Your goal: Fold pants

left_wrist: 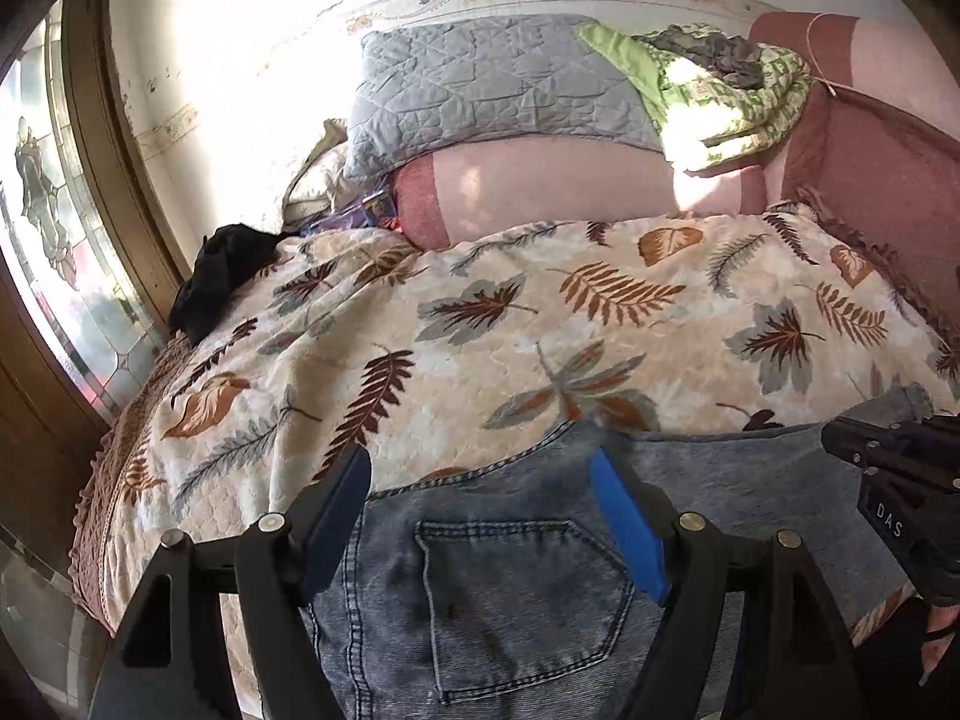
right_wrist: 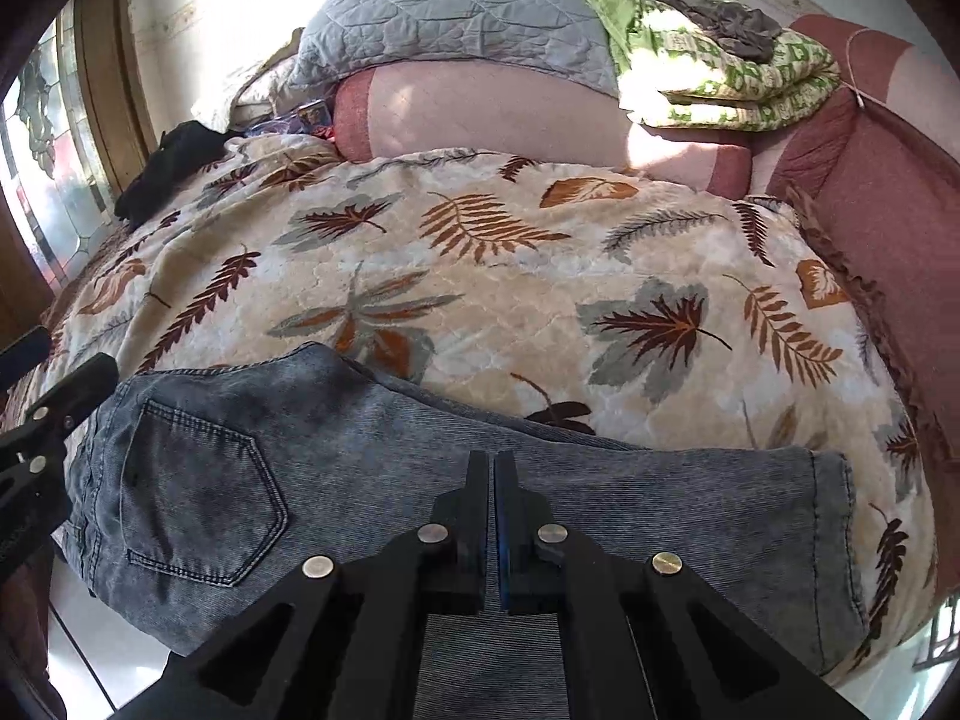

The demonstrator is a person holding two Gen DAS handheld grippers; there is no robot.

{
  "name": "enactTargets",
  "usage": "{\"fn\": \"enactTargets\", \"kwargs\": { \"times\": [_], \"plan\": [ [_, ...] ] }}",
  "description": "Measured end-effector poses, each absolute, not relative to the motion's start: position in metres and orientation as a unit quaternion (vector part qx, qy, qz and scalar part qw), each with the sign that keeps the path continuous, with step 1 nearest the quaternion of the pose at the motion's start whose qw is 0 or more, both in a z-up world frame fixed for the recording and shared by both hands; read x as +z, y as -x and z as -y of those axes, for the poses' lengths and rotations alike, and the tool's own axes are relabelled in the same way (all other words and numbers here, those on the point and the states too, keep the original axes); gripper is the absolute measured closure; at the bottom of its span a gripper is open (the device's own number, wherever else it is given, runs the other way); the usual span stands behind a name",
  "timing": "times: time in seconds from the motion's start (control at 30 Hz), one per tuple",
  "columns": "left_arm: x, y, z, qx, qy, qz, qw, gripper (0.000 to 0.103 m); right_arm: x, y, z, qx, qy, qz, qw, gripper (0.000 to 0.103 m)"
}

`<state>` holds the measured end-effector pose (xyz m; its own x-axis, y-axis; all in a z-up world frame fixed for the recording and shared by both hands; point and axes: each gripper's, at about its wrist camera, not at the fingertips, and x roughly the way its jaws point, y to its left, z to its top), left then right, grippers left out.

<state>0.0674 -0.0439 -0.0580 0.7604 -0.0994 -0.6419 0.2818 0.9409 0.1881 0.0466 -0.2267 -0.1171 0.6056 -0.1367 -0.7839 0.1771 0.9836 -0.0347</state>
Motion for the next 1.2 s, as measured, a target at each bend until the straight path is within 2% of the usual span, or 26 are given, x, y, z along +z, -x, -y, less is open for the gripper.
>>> {"fn": "enactTargets", "kwargs": {
  "times": [0.17,0.57,0.83,1.03,1.2],
  "plan": [
    [-0.029,-0.053,0.080,-0.127,-0.160,-0.297,0.933,0.018,-0.105,-0.030,0.264,-0.119,-0.057,-0.419,0.898,0.100],
    [0.041,-0.004,0.136,-0.172,-0.174,-0.232,0.941,0.014,-0.072,0.021,0.326,-0.165,-0.112,-0.371,0.907,0.100],
    [0.067,0.019,0.157,-0.192,-0.183,-0.206,0.942,0.013,-0.053,0.049,0.350,-0.184,-0.132,-0.345,0.911,0.100],
    [0.069,0.026,0.159,-0.198,-0.188,-0.197,0.942,0.013,-0.045,0.060,0.359,-0.190,-0.136,-0.336,0.912,0.100],
    [0.022,0.004,0.113,-0.161,-0.206,-0.242,0.934,0.013,-0.051,0.058,0.351,-0.166,-0.132,-0.350,0.913,0.100]
  ]
}}
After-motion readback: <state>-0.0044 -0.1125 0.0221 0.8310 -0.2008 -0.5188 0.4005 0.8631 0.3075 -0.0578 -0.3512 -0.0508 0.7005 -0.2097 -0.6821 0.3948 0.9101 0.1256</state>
